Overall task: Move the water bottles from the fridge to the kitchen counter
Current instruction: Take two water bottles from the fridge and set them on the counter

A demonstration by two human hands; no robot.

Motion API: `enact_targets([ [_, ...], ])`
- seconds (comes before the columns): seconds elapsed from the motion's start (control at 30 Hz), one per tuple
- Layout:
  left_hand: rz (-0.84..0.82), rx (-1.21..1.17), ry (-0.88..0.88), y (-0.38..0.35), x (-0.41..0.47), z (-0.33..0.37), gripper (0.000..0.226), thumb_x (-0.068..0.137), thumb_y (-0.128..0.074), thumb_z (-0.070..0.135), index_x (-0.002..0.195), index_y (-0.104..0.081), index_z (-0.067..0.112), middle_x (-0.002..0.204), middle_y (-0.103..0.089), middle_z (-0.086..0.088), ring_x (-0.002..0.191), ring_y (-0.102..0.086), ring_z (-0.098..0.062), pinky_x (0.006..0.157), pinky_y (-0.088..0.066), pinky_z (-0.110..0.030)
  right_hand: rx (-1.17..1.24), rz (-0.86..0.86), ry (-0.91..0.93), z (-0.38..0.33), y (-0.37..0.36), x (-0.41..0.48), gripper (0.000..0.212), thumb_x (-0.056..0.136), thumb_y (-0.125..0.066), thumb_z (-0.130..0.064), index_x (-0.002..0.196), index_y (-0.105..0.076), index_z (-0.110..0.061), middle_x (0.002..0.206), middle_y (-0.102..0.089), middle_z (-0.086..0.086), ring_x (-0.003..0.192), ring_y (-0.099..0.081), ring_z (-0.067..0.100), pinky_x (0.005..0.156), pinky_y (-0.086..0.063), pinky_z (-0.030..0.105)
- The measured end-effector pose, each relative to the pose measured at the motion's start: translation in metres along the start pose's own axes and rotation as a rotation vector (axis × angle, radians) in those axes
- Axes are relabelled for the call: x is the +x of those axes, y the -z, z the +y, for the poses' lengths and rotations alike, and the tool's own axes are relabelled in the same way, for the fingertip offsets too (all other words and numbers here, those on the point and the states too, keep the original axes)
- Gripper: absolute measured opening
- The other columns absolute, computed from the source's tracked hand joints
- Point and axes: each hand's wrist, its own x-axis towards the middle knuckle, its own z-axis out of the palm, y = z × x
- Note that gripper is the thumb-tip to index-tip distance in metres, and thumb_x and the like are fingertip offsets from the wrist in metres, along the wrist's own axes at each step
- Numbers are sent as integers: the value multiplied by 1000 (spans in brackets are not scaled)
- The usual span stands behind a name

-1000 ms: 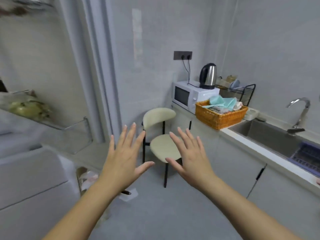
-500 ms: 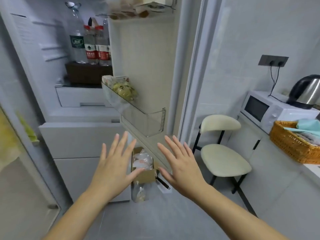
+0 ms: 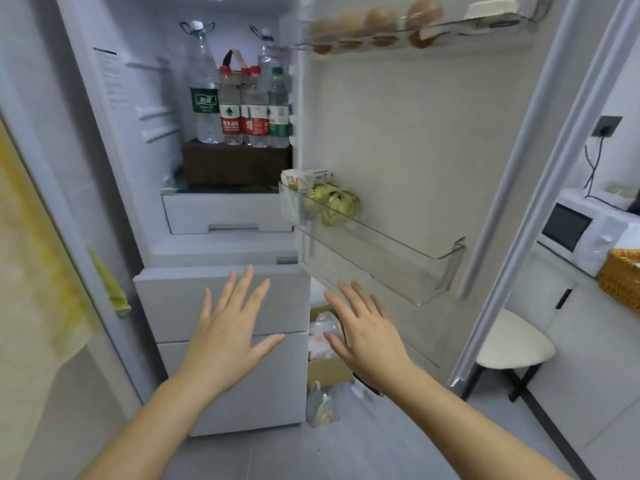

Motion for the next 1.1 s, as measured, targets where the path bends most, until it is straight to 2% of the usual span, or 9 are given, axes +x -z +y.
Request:
enact_targets([
  [0.1,10,-49,16,3,8,-33,89,83,-28,71,155,0,27,158,24,3,145,24,-16,120,6,-46,29,-22,-12,-22,-14,27,56,91,-36,-50,141,-34,-26,150,-47,9,140,-43,34,107,-41,52],
  [0.23,-4,-55,53,-2,32,-73,85,90,-36,67,155,1,28,158,24,3,146,24,-16,121,4,-46,58,-75,14,-40,-36,71,66,91,-22,-55,151,-27,-28,163,-24,4,152,-16,28,120,-20,48],
  [0.3,4,-63,72,-9,47,-89,85,89,-35,68,155,1,28,159,22,2,146,23,-16,121,3,-47,71,-74,27,-45,-47,93,70,90,-18,-56,152,-27,-27,164,-19,2,153,-11,25,121,-14,45],
  [0.4,8,-53,89,-21,71,-111,86,86,-30,70,155,-1,28,159,22,3,146,22,-16,120,6,-46,91,-69,47,-49,-67,129,63,96,-30,-53,153,-26,-27,164,-18,3,153,-11,25,121,-13,44],
  [0.53,33,-43,114,-37,107,-139,85,88,-36,69,155,-2,28,156,27,7,145,26,-14,119,6,-44,131,-102,71,-50,-93,180,61,102,-42,-44,156,-18,-28,166,-5,-1,154,3,20,123,-7,40],
  [0.7,59,-36,137,-46,160,-174,95,76,-14,84,154,-2,31,156,24,9,145,25,-13,119,6,-44,190,-70,60,-47,-115,242,63,103,-40,-44,157,-13,-30,167,-3,-1,154,3,20,123,-5,41],
  [0.77,62,-46,164,-48,178,-182,93,80,-20,83,154,-1,31,155,25,10,145,23,-13,120,6,-44,216,-75,42,-47,-123,261,63,103,-39,-44,157,-10,-30,167,-2,-2,153,6,18,123,-3,39],
  [0.87,71,-44,181,-50,200,-193,82,89,-33,69,154,-2,30,153,28,10,147,21,-15,120,5,-45,234,-88,40,-52,-130,287,63,104,-38,-43,157,-9,-30,166,1,-3,153,7,18,122,0,37],
  [1.1,99,-89,150,-48,273,-231,81,91,-37,66,154,-4,30,161,18,5,148,18,-16,121,3,-45,295,-20,-58,-51,-145,352,62,103,-39,-43,157,-11,-30,167,1,-3,153,6,17,124,-6,37],
])
